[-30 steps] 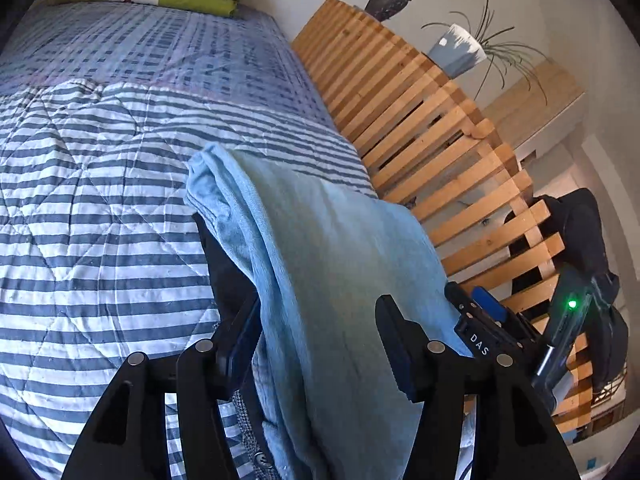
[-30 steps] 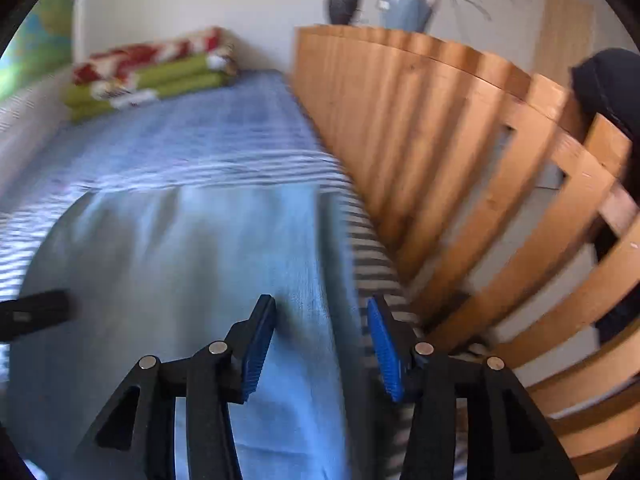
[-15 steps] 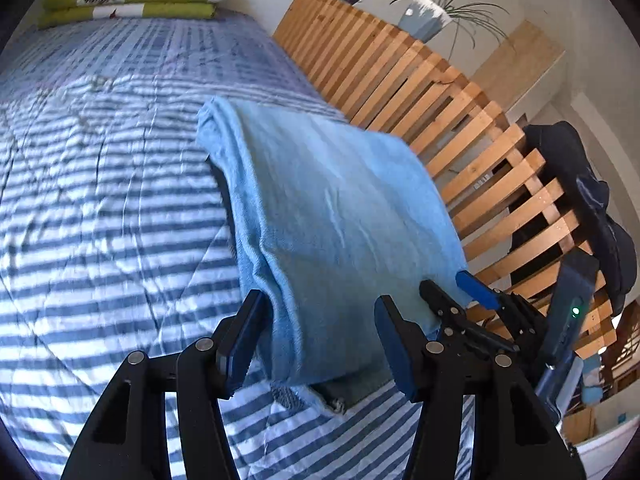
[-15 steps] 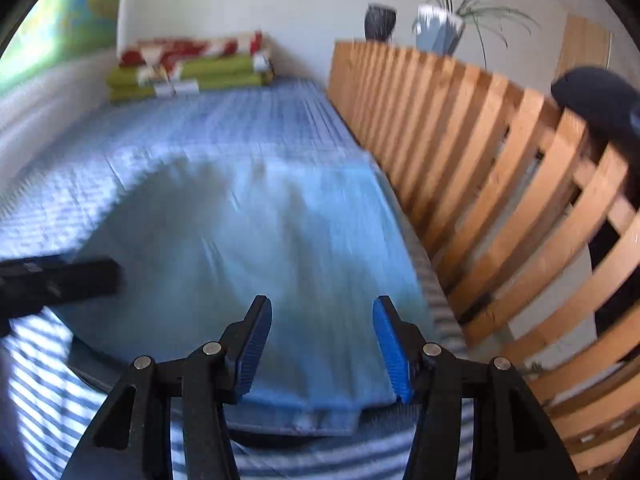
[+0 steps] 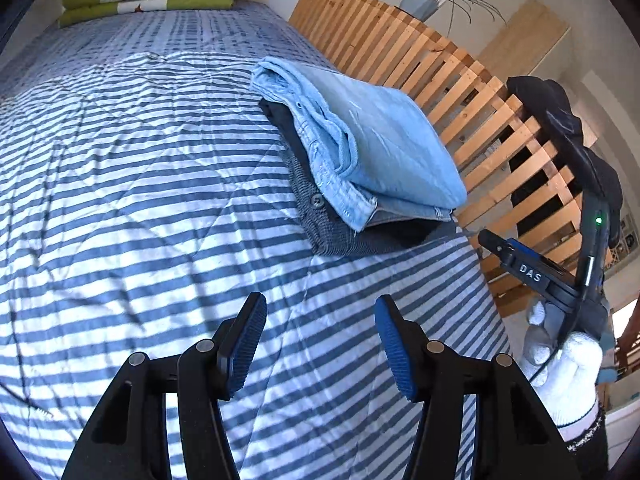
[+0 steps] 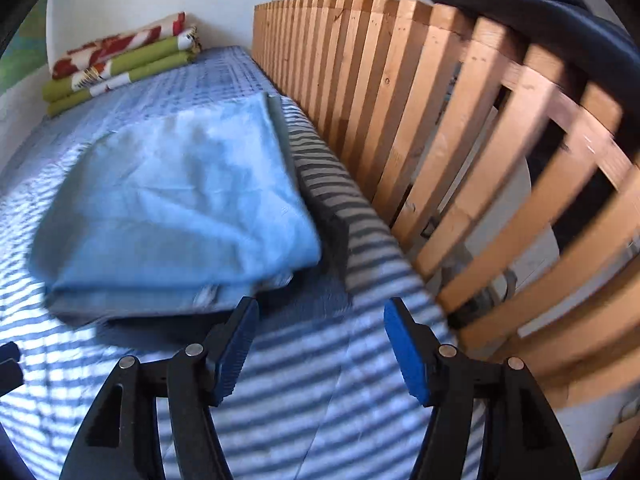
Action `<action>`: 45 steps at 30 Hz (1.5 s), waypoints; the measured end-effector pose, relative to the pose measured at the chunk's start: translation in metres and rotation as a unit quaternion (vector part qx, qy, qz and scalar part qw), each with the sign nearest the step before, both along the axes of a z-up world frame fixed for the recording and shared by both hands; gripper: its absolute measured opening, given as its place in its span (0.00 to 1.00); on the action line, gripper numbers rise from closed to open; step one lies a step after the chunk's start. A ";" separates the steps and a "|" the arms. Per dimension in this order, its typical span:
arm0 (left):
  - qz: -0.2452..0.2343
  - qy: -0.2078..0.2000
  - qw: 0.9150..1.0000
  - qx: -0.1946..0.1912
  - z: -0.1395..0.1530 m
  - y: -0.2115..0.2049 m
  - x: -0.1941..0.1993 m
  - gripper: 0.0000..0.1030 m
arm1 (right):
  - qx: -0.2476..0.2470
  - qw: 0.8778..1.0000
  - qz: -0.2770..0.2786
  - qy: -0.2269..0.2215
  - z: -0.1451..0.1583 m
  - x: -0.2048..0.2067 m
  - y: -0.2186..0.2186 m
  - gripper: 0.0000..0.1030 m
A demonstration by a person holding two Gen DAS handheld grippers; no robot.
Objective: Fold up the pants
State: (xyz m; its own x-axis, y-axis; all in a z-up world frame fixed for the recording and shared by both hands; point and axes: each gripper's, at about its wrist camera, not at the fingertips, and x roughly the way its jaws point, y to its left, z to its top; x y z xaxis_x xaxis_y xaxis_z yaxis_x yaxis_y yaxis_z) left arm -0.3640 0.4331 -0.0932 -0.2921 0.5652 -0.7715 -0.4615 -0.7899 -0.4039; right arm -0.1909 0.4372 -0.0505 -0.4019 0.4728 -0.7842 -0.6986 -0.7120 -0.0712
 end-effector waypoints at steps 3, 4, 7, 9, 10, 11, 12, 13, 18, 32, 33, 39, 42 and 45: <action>0.007 0.029 0.999 -0.025 0.019 -0.035 0.035 0.59 | -0.016 0.999 0.021 0.024 0.011 0.033 -0.046 0.59; 0.004 0.038 0.999 -0.029 0.027 -0.047 0.048 0.59 | -0.021 0.999 0.027 0.031 0.015 0.034 -0.061 0.59; 0.005 0.067 0.997 -0.034 0.050 -0.082 0.092 0.59 | -0.040 0.997 0.045 0.052 0.030 0.059 -0.112 0.60; 0.006 0.081 0.996 -0.032 0.063 -0.105 0.120 0.60 | -0.036 0.996 0.062 0.058 0.041 0.075 -0.150 0.60; 0.005 0.089 0.996 -0.031 0.070 -0.116 0.135 0.60 | -0.028 0.995 0.071 0.060 0.044 0.079 -0.170 0.60; 0.004 0.094 0.995 -0.029 0.077 -0.128 0.150 0.61 | -0.020 0.995 0.080 0.059 0.047 0.083 -0.189 0.60; 0.005 0.098 0.995 -0.027 0.083 -0.137 0.166 0.61 | -0.012 0.995 0.087 0.057 0.051 0.093 -0.208 0.60; 0.007 0.102 0.995 -0.023 0.087 -0.148 0.179 0.61 | -0.005 0.994 0.093 0.056 0.054 0.100 -0.227 0.60; 0.032 0.127 0.991 -0.012 0.104 -0.199 0.249 0.66 | -0.006 0.991 0.112 0.066 0.061 0.128 -0.299 0.60; 0.072 0.160 0.984 -0.014 0.113 -0.274 0.385 0.75 | 0.001 0.993 0.091 0.080 0.054 0.198 -0.389 0.61; 0.071 0.163 0.984 -0.015 0.114 -0.274 0.390 0.76 | -0.003 0.992 0.091 0.082 0.055 0.202 -0.391 0.61; 0.077 0.182 0.980 -0.018 0.125 -0.274 0.404 0.83 | 0.017 0.991 0.098 0.093 0.068 0.218 -0.403 0.61; 0.076 0.181 0.980 -0.019 0.126 -0.272 0.400 0.85 | 0.024 0.990 0.096 0.100 0.072 0.221 -0.403 0.61; 0.076 0.189 0.978 -0.035 0.124 -0.266 0.393 0.87 | 0.029 0.990 0.097 0.097 0.069 0.218 -0.400 0.61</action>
